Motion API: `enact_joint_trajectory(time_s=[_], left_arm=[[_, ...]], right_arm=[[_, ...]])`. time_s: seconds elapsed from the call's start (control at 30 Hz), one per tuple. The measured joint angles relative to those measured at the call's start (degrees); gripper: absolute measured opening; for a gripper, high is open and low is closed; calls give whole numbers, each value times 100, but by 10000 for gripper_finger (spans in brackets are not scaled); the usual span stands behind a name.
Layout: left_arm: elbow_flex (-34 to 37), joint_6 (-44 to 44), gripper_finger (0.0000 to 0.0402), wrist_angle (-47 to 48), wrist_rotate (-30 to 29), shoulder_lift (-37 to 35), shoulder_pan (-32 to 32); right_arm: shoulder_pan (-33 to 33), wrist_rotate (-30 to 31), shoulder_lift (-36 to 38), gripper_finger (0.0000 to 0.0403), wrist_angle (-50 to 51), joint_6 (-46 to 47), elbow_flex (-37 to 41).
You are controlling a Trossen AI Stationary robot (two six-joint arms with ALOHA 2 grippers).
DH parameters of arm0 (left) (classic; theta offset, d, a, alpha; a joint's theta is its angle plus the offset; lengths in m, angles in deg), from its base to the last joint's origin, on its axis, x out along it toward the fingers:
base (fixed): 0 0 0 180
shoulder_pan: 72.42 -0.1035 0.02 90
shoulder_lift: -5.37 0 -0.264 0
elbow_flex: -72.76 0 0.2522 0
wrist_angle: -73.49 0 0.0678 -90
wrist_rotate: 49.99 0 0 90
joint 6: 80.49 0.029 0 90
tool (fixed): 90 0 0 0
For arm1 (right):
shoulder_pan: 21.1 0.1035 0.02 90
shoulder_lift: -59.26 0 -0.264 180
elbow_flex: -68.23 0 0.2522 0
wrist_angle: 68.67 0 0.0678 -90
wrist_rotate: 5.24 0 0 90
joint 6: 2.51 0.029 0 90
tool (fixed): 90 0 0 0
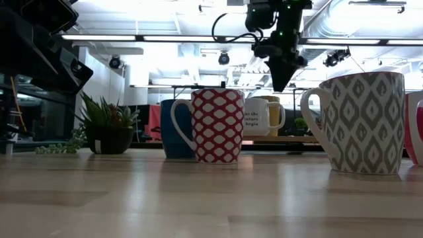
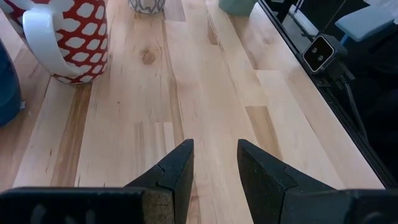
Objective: Place coffee mugs
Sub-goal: Put the white green mug on the shelf
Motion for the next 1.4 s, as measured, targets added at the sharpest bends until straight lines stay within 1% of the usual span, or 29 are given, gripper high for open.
enact_joint_trajectory(time_s=[0.1,0.23,0.37,0.53,0.6,0.77,0.8,0.93,1.03,1.13,1.4], left_arm=[[0,0,113,0,0,0,0],[0,2,113,0,0,0,0],[0,2,113,-2,0,0,0],[0,4,113,-2,0,0,0],[0,5,113,-2,-2,0,0],[0,4,113,-2,-2,-1,0],[0,4,113,-2,-2,0,0],[0,4,113,-2,-2,0,0],[0,9,113,-2,-2,0,0],[0,9,113,-2,-3,0,0],[0,7,113,-4,-3,0,-1]], right_arm=[[152,-45,-2,81,-2,0,0],[400,-251,-2,81,-4,-118,0],[596,-273,-4,81,-4,-131,0],[690,-250,-7,81,-6,-131,0],[706,-67,-7,81,-13,-128,0],[656,791,-7,81,-104,91,0],[605,855,-7,81,-69,167,0],[402,749,-73,81,161,301,3],[342,918,-70,81,136,304,9],[284,941,-94,81,147,303,9],[236,1096,-393,81,123,262,7]])
